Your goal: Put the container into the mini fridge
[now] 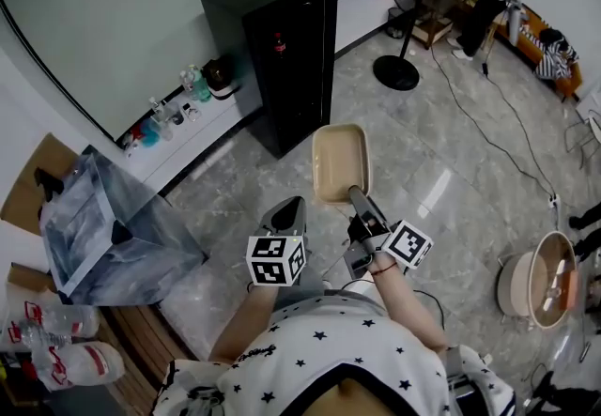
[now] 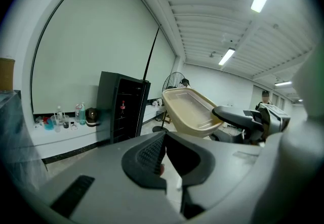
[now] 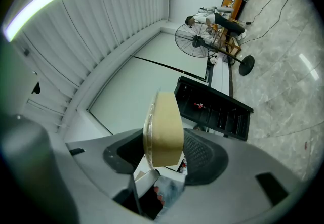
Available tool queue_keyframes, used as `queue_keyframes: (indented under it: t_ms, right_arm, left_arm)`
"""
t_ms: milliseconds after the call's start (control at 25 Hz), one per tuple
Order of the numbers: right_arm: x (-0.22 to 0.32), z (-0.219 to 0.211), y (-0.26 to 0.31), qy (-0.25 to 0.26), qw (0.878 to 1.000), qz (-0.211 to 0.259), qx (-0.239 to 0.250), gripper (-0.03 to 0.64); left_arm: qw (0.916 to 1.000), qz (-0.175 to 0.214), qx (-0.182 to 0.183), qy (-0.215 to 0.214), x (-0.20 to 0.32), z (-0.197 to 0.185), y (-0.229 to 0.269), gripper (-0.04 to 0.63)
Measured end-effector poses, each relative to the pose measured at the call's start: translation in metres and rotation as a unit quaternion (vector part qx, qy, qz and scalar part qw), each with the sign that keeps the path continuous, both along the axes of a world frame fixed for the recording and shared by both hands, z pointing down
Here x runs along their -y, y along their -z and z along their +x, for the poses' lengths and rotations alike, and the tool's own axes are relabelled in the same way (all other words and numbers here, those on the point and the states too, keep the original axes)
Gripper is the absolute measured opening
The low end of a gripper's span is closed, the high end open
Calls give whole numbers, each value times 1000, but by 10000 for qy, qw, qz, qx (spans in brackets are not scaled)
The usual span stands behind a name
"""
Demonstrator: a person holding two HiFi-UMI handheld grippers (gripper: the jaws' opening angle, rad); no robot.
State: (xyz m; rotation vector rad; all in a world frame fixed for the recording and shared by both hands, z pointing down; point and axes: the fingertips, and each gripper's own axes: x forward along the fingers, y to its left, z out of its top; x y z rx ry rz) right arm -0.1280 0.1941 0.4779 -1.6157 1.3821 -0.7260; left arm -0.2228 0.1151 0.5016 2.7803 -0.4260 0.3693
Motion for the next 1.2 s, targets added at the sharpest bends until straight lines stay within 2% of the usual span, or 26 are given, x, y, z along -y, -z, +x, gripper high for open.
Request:
queue_keyframes:
  t_ms: [440,680,1200]
  right_arm:
    - [27,44,-7,-116,9998,48,160,215]
    - [53,90,-3,-191,9998,69,69,215]
    - [142,182,3,-322,9991,-12,284,215]
  left_arm:
    - [10000,-54,33,-3,36,41,-9,12]
    - [9999,-38,-14,-104,66,89,-8,12]
    - [9996,-82,57,-262,157,183,2,12]
